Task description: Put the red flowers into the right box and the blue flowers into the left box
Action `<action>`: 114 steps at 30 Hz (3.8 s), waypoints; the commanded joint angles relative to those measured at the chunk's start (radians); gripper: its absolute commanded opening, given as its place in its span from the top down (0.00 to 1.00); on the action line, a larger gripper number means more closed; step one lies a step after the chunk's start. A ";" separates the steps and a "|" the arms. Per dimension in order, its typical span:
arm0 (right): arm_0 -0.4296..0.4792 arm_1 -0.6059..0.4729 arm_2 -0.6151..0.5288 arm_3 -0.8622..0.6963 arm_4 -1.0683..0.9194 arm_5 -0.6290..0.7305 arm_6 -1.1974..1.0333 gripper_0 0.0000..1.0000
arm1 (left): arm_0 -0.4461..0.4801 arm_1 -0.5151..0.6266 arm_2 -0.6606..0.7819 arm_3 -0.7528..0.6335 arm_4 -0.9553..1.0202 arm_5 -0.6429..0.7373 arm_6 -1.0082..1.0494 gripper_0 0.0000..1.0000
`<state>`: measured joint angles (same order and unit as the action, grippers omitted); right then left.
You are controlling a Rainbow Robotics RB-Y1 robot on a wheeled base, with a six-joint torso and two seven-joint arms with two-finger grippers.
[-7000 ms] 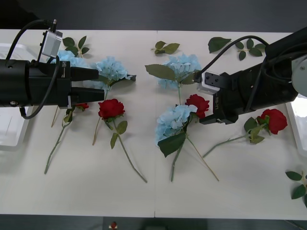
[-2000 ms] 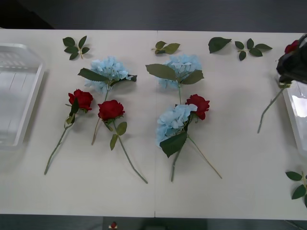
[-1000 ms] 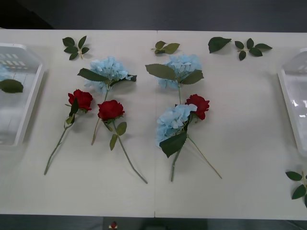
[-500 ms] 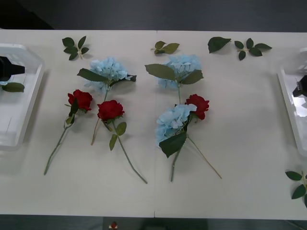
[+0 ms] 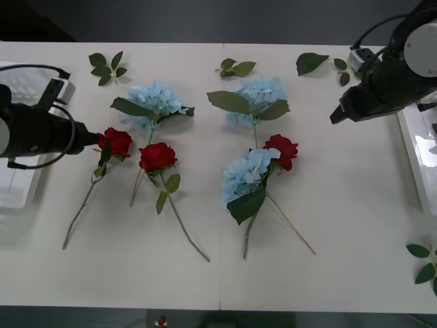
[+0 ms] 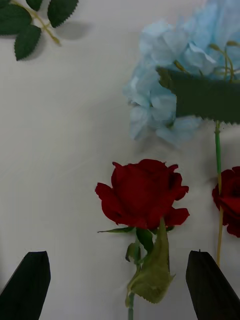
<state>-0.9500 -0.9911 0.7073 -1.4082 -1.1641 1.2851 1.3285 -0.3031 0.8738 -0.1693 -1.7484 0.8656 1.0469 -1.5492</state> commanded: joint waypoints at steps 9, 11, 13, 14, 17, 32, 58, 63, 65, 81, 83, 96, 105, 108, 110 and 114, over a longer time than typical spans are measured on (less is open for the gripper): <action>0.099 0.066 -0.005 -0.210 -0.055 0.053 -0.499 0.00 | 0.151 -0.141 0.001 -0.109 -0.315 -0.027 0.024 0.20; 0.139 0.060 -0.003 -0.250 -0.045 0.030 -0.558 0.00 | 0.142 -0.171 -0.006 -0.092 -0.364 -0.028 0.031 0.20; 0.177 0.054 -0.003 -0.281 -0.031 0.002 -0.597 0.00 | 0.131 -0.199 -0.009 -0.072 -0.401 -0.027 0.031 0.20; 0.198 0.054 -0.003 -0.304 -0.006 -0.009 -0.620 0.00 | 0.122 -0.213 -0.009 -0.054 -0.415 -0.028 0.031 0.20; 0.231 0.060 -0.003 -0.338 0.054 -0.018 -0.658 0.00 | 0.099 -0.231 -0.012 0.003 -0.433 -0.051 0.026 0.18; 0.258 0.336 -0.003 -0.123 0.354 -0.063 -0.667 0.00 | -0.004 -0.253 -0.053 0.244 -0.454 -0.208 0.032 0.02; 0.197 0.482 -0.003 0.080 0.429 -0.096 -0.635 0.38 | -0.008 -0.168 -0.029 0.104 -0.244 -0.232 0.063 1.00; 0.194 0.491 -0.003 0.092 0.442 -0.101 -0.627 0.75 | 0.018 -0.113 0.065 -0.048 -0.105 -0.156 0.063 1.00; 0.195 0.494 -0.003 0.092 0.448 -0.101 -0.623 0.80 | 0.019 -0.104 0.097 -0.088 -0.057 -0.131 0.063 1.00; 0.054 0.350 0.047 0.092 0.342 -0.099 -0.537 1.00 | 0.015 -0.314 0.166 -0.163 0.438 -0.280 0.020 1.00; 0.017 0.304 0.077 0.095 0.310 -0.099 -0.489 1.00 | 0.015 -0.354 0.166 -0.161 0.464 -0.288 -0.019 1.00; -0.033 0.175 0.162 0.275 0.210 -0.207 -0.219 0.53 | -0.022 -0.510 0.165 -0.161 0.602 -0.288 -0.089 1.00; -0.032 0.166 0.230 0.327 0.196 -0.306 -0.083 0.11 | -0.036 -0.535 0.165 -0.161 0.604 -0.288 -0.092 1.00; -0.033 0.126 0.228 0.299 0.115 -0.309 -0.017 0.09 | -0.039 -0.535 0.166 -0.161 0.612 -0.288 -0.091 1.00; -0.032 0.089 0.222 0.258 0.054 -0.309 0.028 0.08 | -0.041 -0.535 0.166 -0.161 0.615 -0.288 -0.091 1.00; 0.011 -0.012 0.164 0.117 -0.115 -0.309 0.093 0.09 | -0.042 -0.535 0.165 -0.161 0.618 -0.288 -0.091 1.00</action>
<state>-0.9670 -0.9104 0.9393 -1.2012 -1.2167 0.9802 1.3601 -0.3158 0.3394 -0.0011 -1.8815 1.4769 0.7688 -1.6131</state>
